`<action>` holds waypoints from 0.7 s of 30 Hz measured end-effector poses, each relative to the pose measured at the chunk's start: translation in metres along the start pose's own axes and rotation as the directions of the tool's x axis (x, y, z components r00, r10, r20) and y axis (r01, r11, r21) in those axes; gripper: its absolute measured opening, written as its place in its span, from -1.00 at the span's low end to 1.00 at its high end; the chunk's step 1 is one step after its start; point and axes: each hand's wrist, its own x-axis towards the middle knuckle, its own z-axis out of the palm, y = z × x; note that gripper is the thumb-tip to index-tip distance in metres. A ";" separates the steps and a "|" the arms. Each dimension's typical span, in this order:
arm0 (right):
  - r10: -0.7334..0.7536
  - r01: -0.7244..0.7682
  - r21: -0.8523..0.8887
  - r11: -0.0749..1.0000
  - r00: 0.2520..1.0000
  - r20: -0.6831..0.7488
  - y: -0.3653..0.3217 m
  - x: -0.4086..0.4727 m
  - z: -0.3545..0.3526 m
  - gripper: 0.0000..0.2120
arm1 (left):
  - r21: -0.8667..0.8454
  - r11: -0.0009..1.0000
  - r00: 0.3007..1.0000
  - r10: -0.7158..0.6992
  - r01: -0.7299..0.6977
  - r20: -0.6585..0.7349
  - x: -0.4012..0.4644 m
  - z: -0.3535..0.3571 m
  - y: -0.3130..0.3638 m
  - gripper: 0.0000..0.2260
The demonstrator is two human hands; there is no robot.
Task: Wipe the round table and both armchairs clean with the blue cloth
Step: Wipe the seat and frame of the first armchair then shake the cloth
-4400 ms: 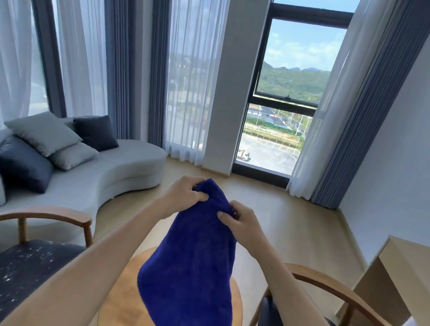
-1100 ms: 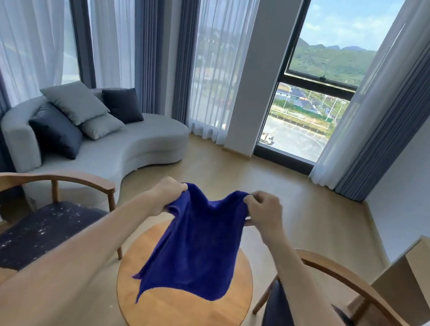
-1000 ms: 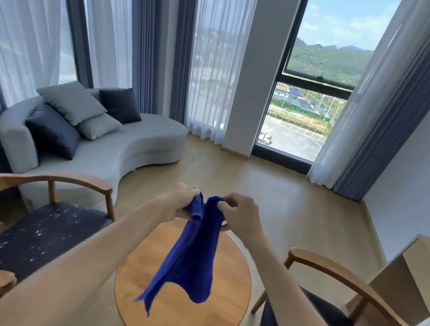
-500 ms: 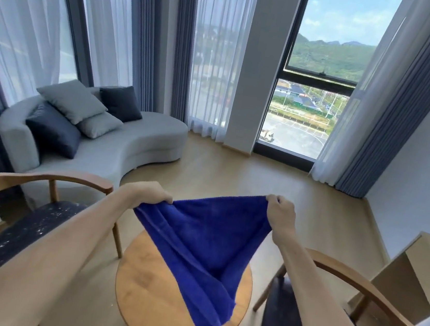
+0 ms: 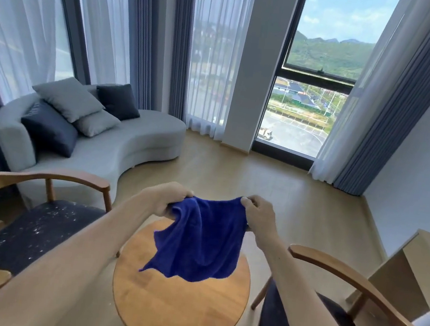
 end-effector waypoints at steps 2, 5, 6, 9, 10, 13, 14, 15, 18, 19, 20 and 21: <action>-0.068 0.070 -0.030 0.997 0.995 0.076 -0.010 -0.007 0.012 -0.80 | -0.092 0.995 0.999 0.027 -0.023 0.033 -0.003 0.019 0.005 -0.80; -0.166 0.177 -0.071 0.982 0.977 0.136 -0.021 -0.014 0.021 -0.83 | -0.218 0.974 0.996 0.069 -0.056 0.053 -0.004 0.035 0.011 -0.81; -0.191 0.203 -0.076 0.976 0.971 0.144 -0.022 -0.015 0.022 -0.83 | -0.238 0.969 0.996 0.079 -0.066 0.047 -0.004 0.037 0.012 -0.80; -0.236 0.248 -0.057 0.967 0.957 0.170 -0.022 -0.021 0.022 -0.84 | -0.273 0.959 0.997 0.078 -0.073 0.007 -0.007 0.038 0.015 -0.77; -0.243 0.255 -0.046 0.966 0.952 0.186 -0.021 -0.023 0.022 -0.84 | -0.288 0.955 0.997 0.074 -0.070 0.003 -0.008 0.038 0.015 -0.77; -0.238 0.244 -0.005 0.970 0.949 0.209 -0.020 -0.026 0.021 -0.83 | -0.297 0.952 0.997 0.073 -0.071 -0.003 -0.009 0.040 0.014 -0.77; -0.238 0.241 0.012 0.971 0.950 0.202 -0.019 -0.026 0.020 -0.83 | -0.288 0.955 0.997 0.075 -0.075 -0.011 -0.009 0.041 0.014 -0.78; -0.240 0.240 0.026 0.971 0.952 0.192 -0.018 -0.025 0.017 -0.84 | -0.278 0.957 0.997 0.078 -0.080 -0.019 -0.009 0.040 0.014 -0.80; -0.262 0.261 0.029 0.965 0.947 0.187 -0.016 -0.023 0.012 -0.85 | -0.260 0.962 0.996 0.083 -0.085 -0.022 -0.010 0.039 0.015 -0.80; -0.271 0.272 0.022 0.962 0.943 0.194 -0.016 -0.022 0.012 -0.86 | -0.252 0.964 0.996 0.084 -0.086 -0.022 -0.010 0.039 0.015 -0.80; -0.281 0.284 0.013 0.959 0.938 0.203 -0.016 -0.022 0.012 -0.86 | -0.245 0.965 0.996 0.085 -0.088 -0.023 -0.011 0.039 0.015 -0.81; -0.292 0.298 0.002 0.955 0.932 0.215 -0.016 -0.022 0.012 -0.86 | -0.242 0.966 0.996 0.087 -0.090 -0.022 -0.010 0.040 0.016 -0.82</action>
